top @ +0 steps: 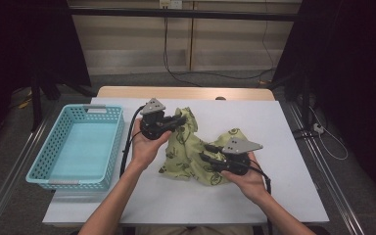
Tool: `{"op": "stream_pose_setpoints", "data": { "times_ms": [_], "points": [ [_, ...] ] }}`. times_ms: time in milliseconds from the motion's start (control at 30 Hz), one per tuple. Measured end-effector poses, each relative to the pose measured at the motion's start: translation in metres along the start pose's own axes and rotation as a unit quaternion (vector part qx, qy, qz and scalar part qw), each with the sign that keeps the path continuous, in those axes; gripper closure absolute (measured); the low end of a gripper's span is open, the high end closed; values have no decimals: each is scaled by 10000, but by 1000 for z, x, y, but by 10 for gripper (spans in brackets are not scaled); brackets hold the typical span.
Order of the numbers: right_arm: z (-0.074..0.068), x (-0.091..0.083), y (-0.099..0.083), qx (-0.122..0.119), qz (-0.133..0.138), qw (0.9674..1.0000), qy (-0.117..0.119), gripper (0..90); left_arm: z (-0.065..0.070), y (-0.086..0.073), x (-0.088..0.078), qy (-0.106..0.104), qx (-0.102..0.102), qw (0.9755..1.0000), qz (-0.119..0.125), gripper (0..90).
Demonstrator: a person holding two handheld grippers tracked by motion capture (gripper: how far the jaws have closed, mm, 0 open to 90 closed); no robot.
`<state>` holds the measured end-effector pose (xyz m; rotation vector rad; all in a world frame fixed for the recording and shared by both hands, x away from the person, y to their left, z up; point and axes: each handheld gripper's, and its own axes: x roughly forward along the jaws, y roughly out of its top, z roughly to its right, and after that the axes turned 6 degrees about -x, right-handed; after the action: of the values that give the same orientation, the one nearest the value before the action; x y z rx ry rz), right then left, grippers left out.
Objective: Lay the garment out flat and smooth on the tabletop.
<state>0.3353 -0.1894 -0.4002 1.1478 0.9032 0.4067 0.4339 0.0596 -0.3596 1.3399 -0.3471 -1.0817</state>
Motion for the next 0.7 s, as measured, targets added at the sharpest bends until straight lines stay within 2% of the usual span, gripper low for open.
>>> {"op": "stream_pose_setpoints", "data": {
  "times_ms": [67,100,233,300,333,433,500,600,633,667,700],
  "points": [
    [-6,6,1,-19,-11,9999,120,633,-2,-4,5,69,-77,9999,-49,817],
    [-9,9,1,-33,-37,9998,183,633,-5,-6,6,111,-61,9999,-111,810],
    [-21,21,1,-115,-102,9991,400,639,-19,-16,11,330,-215,9991,-174,762],
    [-27,28,2,-153,-152,9986,489,641,-25,-19,12,432,-236,9985,-235,657],
    [-30,33,2,-192,-192,9982,540,647,-28,-20,12,419,-232,9985,-245,625],
    [-37,46,1,-213,-294,9971,671,645,-33,-21,9,383,-444,9980,-217,544],
    [-41,56,-1,-247,-411,9963,717,637,-35,-24,10,436,-458,9978,-216,484],
    [-46,65,-3,-290,-502,9952,793,588,-39,-29,10,464,-500,9973,-277,424],
    [-47,67,-4,-356,-613,9947,738,551,-42,-29,9,509,-300,9972,-456,405],
    [-49,70,-6,-380,-709,9945,667,509,-40,-30,11,467,-514,9972,-283,382],
    [-48,72,-7,-445,-776,9939,648,475,-39,-31,12,476,-546,9970,-260,359]
  ]
}}
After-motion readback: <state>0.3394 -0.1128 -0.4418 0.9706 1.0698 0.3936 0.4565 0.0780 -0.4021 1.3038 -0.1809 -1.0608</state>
